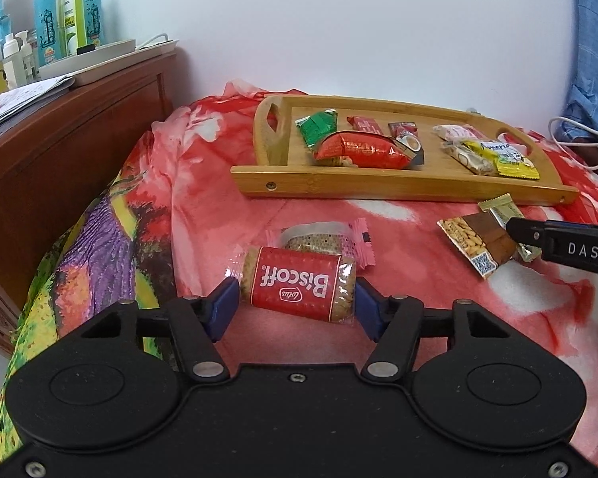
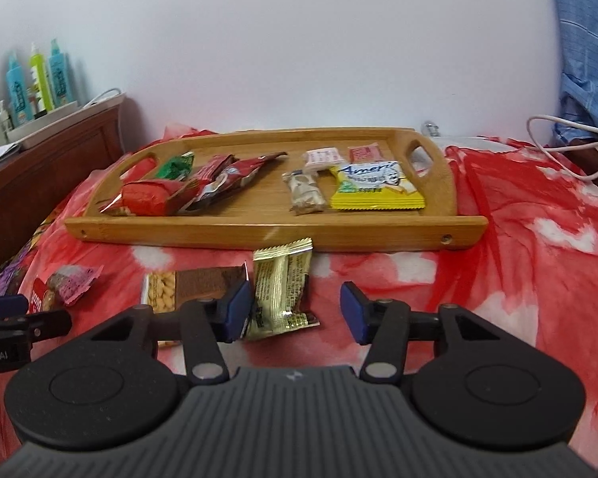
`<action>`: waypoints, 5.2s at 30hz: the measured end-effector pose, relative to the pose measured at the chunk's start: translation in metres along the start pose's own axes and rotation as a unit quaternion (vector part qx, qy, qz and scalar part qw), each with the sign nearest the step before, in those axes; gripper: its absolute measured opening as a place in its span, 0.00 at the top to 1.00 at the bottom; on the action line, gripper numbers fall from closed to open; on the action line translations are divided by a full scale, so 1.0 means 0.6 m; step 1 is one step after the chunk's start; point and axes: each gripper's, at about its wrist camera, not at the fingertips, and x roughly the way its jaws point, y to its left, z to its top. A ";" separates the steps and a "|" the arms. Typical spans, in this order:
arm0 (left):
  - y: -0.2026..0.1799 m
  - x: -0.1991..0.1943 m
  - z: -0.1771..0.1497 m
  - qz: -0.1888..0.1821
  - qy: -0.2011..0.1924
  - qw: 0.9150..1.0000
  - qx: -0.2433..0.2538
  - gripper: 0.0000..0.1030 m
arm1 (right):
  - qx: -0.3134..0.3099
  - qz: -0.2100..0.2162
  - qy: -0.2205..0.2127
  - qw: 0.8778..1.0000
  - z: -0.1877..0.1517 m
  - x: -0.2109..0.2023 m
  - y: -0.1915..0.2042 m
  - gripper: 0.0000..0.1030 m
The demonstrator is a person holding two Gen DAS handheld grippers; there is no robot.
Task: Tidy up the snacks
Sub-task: 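Grasp the Biscoff pack with the left gripper while the right gripper reaches the gold bar, then lift the Biscoff pack with the left gripper while the right gripper grasps the gold bar, then carry the Biscoff pack and gold bar over the wooden tray with both grippers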
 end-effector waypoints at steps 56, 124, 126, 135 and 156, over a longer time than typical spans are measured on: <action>0.040 0.003 0.022 0.029 -0.019 0.994 -0.107 0.46 | 0.022 0.009 -0.024 0.999 0.007 -0.022 -0.004 0.59; -0.081 -0.049 0.064 -0.022 -0.050 0.998 0.009 0.58 | 0.019 0.037 -0.030 0.999 0.026 -0.044 -0.003 0.64; -0.082 -0.048 0.076 -0.026 -0.050 0.998 0.006 0.58 | 0.019 0.044 -0.031 0.998 0.036 -0.046 -0.005 0.64; -0.101 -0.037 0.142 -0.045 -0.063 0.997 0.002 0.58 | 0.020 0.049 -0.049 0.997 0.093 -0.038 -0.028 0.64; -0.133 0.186 0.343 -0.128 -0.012 0.991 0.033 0.58 | 0.071 0.077 0.013 0.994 0.267 0.147 -0.111 0.64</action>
